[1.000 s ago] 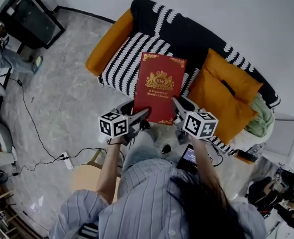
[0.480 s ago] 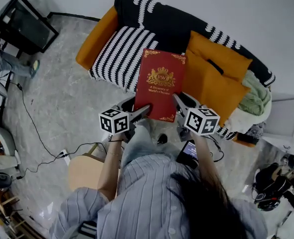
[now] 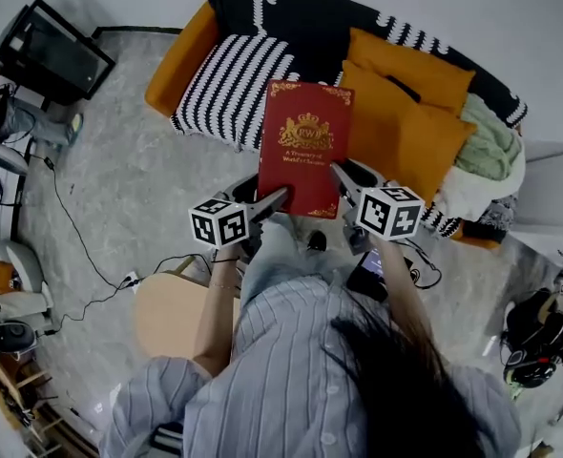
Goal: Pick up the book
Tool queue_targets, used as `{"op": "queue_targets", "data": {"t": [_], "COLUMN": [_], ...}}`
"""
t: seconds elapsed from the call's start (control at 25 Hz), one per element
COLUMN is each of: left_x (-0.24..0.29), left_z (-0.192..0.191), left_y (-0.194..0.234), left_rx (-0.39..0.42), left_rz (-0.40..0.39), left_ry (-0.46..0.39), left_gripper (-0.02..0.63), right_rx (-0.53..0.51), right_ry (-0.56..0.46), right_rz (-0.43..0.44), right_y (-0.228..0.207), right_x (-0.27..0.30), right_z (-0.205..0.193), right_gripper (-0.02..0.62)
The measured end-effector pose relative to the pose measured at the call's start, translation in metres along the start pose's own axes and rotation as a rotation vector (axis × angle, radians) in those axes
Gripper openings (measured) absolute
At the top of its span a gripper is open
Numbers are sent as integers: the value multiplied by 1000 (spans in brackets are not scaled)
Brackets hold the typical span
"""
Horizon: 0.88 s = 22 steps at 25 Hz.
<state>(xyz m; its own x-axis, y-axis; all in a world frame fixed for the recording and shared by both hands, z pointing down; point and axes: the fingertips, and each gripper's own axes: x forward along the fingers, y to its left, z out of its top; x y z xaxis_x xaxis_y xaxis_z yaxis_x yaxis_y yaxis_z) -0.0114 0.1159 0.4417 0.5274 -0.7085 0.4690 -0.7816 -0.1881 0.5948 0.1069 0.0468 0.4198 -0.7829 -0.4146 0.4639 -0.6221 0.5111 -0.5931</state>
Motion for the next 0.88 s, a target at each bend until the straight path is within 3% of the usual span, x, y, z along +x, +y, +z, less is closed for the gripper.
{"op": "queue_targets", "data": {"t": [0.32,0.88], "left_x": [-30,-27], "left_z": [-27,-24], "left_y": [-19,-32], "left_rx": [-25,-22], "left_rz": [47,86], "left_ry": [-11,-25], "left_gripper": [333,333], "right_rx": [-18,-43], "right_ry": [25,30], "right_rz": [57,80], "right_y": [19,15], "right_x": [-21,-27], "right_z": [-24,-16], "right_gripper": [117,117]}}
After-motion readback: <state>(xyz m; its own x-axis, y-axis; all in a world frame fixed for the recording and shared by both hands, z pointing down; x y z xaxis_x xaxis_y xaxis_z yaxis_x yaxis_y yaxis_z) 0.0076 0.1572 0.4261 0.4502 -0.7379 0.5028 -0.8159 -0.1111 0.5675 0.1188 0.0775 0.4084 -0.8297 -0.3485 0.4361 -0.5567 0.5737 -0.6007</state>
